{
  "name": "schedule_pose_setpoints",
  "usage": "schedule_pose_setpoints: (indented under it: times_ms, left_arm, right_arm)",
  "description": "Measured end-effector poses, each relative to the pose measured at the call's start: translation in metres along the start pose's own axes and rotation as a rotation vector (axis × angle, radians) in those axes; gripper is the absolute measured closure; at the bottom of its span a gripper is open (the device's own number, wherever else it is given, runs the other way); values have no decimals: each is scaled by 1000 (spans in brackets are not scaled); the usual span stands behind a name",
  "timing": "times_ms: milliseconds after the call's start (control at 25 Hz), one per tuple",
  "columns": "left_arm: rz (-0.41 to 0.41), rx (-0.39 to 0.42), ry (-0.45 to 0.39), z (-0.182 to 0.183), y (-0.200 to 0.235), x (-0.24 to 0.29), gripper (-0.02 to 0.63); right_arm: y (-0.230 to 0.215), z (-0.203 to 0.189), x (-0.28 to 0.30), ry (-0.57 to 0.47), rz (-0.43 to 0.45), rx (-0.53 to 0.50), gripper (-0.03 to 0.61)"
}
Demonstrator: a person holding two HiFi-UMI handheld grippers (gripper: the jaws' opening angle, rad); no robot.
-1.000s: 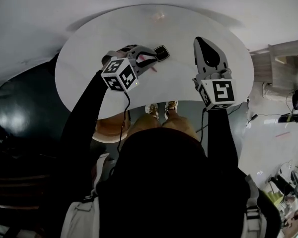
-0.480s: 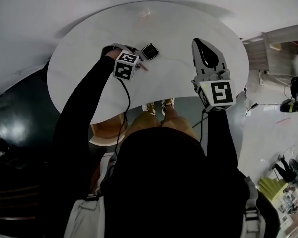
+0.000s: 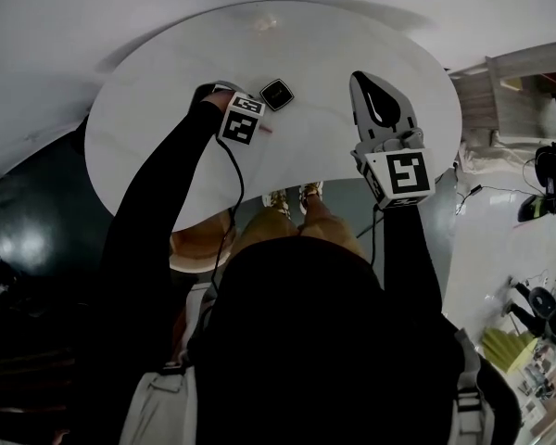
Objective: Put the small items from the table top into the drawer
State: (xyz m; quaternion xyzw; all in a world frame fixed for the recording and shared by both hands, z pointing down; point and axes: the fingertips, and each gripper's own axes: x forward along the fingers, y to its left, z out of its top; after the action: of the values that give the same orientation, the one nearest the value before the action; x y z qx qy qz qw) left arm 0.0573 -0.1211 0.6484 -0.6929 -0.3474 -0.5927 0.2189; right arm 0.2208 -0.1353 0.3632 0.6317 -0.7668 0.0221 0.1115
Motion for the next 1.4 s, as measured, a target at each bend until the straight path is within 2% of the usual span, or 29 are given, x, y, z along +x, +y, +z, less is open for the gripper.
schedule_pose_setpoints:
  times_ms: [80, 200, 400, 600, 680, 800, 920, 1120, 1280, 1400]
  left_arm:
    - [49, -97, -93, 8, 0, -12, 558]
    - [198, -304, -310, 23, 10, -55, 558]
    - [570, -644, -693, 27, 31, -162, 558]
    - [946, -875, -974, 22, 27, -271, 558]
    - [1087, -944, -1056, 19, 21, -309, 558]
    - [1305, -1051, -1134, 9, 10, -355, 558]
    - [1447, -1079, -1225, 16, -6, -386, 558]
    - [1523, -1072, -1199, 20, -18, -390, 558]
    - [1575, -1131, -1152, 7, -34, -386, 558]
    - [1634, -1219, -1108, -6, -59, -381, 558]
  right_arm:
    - [1, 4, 1, -4, 5, -3, 552]
    - [1, 12, 3, -18, 15, -5, 552]
    - [9, 26, 15, -48, 42, -16, 552]
    - [23, 55, 34, -117, 96, -20, 552]
    - [23, 67, 36, -152, 90, -19, 552]
    - [20, 80, 38, -213, 86, -34, 552]
    - [19, 86, 35, -247, 91, -47, 552]
    - [28, 89, 37, -252, 153, -60, 552]
    - [42, 87, 45, -247, 214, -35, 552]
    - [67, 86, 56, -250, 316, -24, 552]
